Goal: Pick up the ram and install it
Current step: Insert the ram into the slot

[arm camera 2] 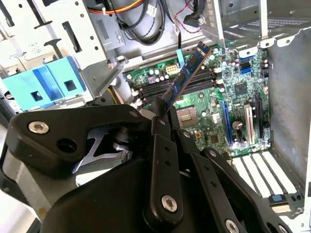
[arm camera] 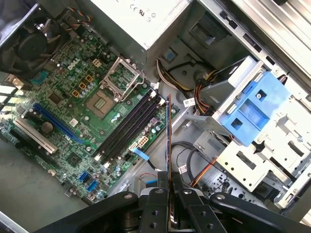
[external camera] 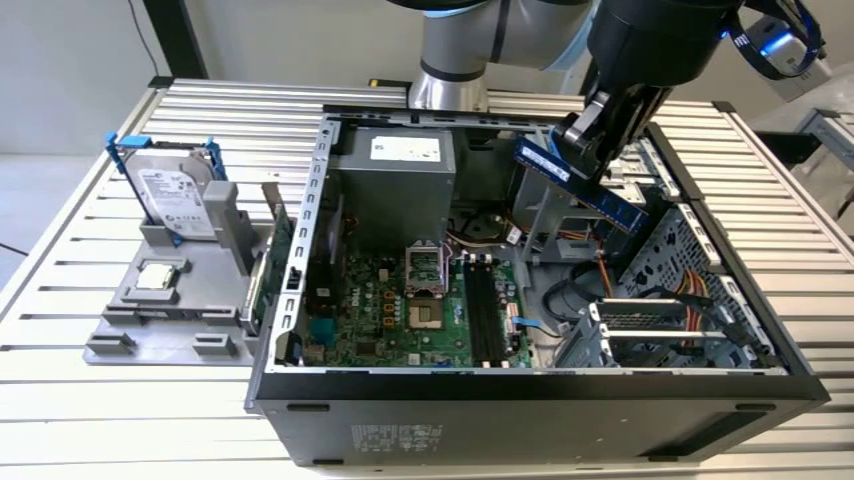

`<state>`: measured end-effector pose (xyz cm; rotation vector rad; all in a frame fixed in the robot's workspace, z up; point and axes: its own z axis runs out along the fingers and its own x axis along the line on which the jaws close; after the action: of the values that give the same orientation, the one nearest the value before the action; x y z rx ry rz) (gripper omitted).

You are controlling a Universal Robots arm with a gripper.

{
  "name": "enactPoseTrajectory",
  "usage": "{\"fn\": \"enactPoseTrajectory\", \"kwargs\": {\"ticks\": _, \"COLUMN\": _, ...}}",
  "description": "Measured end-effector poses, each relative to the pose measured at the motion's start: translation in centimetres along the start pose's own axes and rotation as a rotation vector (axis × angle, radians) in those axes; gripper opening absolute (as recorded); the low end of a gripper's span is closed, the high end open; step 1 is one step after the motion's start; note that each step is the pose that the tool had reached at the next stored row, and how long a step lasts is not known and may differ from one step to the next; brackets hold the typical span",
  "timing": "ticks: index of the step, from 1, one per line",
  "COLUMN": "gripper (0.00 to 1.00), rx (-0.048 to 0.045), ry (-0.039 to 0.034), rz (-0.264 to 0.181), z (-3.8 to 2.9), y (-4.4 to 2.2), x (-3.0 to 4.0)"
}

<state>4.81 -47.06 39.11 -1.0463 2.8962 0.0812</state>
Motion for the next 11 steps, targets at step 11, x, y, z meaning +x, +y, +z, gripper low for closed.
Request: {"fn": "enactPoseTrajectory", "kwargs": {"ticks": 11, "gripper": 0.00, "rx": 0.0035, "ry": -0.0014, "rz": 0.047, "z": 0.00, "y": 0.00, "x": 0.00}}
